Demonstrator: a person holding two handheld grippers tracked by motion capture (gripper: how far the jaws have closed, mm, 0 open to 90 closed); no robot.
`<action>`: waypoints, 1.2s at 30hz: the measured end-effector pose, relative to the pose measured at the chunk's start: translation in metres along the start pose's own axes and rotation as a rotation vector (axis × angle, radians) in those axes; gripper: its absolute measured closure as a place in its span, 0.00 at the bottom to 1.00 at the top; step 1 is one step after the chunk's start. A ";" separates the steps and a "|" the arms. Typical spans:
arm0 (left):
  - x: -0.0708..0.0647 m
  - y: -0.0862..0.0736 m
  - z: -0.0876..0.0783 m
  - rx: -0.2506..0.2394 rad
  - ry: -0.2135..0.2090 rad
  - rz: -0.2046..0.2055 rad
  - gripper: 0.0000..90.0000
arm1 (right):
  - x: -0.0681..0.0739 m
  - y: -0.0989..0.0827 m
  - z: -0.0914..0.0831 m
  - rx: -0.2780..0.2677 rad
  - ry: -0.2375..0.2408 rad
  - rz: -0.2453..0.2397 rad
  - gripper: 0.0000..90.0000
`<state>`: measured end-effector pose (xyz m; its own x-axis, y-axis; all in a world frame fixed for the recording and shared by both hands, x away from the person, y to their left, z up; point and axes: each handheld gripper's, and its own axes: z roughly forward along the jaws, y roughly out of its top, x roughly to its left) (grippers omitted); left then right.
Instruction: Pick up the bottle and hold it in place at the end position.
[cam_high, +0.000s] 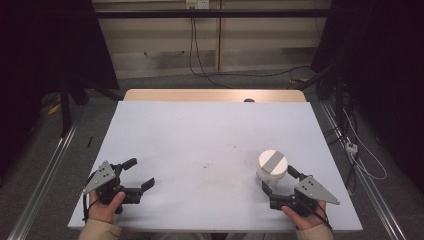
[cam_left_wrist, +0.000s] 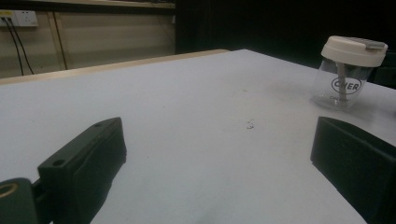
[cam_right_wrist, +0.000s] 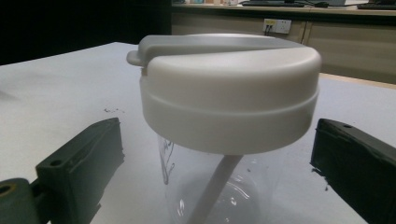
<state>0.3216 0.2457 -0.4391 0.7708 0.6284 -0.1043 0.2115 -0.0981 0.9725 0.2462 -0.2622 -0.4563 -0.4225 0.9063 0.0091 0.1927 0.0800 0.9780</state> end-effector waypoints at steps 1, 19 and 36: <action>0.000 0.000 0.000 0.003 0.000 0.006 0.03 | -0.001 0.000 0.000 -0.001 -0.004 0.003 0.02; 0.000 0.000 0.004 0.008 -0.023 0.013 0.03 | -0.006 0.000 0.008 0.022 -0.030 0.005 0.02; -0.002 -0.001 0.008 0.024 -0.035 0.009 0.04 | -0.009 0.004 0.026 0.073 0.029 0.004 0.04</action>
<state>0.3244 0.2385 -0.4416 0.7933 0.5999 -0.1036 0.2187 -0.1220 0.9681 0.2737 -0.2596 -0.4580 -0.4465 0.8946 0.0200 0.2577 0.1071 0.9603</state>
